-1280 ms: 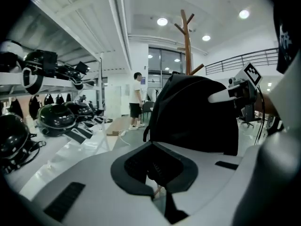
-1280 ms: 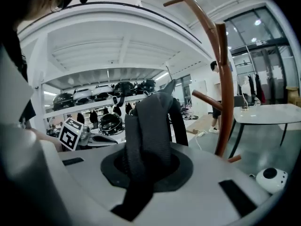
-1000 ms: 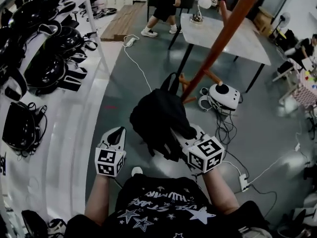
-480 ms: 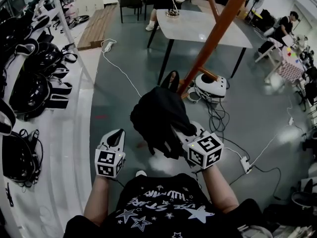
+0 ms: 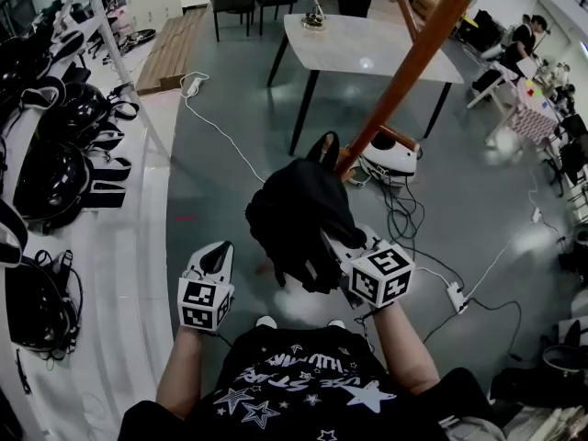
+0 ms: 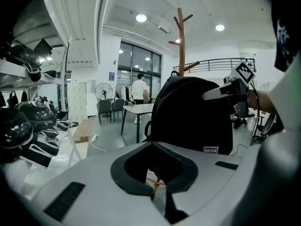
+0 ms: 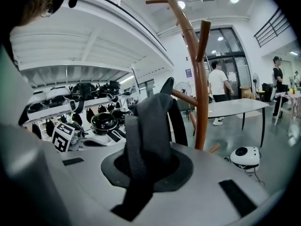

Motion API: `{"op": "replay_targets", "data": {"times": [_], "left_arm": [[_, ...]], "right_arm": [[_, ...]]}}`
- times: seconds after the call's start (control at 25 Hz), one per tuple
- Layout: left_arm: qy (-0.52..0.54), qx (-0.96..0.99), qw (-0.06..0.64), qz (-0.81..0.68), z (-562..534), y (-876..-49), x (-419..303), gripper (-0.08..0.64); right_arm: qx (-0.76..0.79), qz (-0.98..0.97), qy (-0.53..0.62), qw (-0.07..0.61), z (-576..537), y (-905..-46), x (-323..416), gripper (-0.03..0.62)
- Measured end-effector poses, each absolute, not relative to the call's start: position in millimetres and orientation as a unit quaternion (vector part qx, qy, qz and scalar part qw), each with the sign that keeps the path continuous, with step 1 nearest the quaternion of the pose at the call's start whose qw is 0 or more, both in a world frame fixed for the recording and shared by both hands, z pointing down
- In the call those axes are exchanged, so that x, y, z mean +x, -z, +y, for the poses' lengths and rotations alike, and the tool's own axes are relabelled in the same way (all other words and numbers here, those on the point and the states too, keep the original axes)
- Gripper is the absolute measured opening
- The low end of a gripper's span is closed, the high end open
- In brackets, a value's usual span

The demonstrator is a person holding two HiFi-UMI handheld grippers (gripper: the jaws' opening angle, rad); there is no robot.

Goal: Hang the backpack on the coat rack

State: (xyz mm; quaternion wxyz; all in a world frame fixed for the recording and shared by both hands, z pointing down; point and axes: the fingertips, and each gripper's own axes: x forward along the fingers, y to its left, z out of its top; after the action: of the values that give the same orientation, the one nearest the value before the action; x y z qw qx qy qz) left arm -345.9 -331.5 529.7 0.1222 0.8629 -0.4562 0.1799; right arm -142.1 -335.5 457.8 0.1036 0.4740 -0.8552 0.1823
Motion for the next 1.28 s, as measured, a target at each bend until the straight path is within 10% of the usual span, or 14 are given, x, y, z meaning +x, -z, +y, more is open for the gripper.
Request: {"op": "replay_targets", "data": {"times": [1.28], "left_arm": [[-0.199, 0.872, 0.134, -0.427, -331, -547, -333, 0.02]], "right_arm": [[0.526, -0.806, -0.249, 0.113, -347, -524, -107, 0.057]]}}
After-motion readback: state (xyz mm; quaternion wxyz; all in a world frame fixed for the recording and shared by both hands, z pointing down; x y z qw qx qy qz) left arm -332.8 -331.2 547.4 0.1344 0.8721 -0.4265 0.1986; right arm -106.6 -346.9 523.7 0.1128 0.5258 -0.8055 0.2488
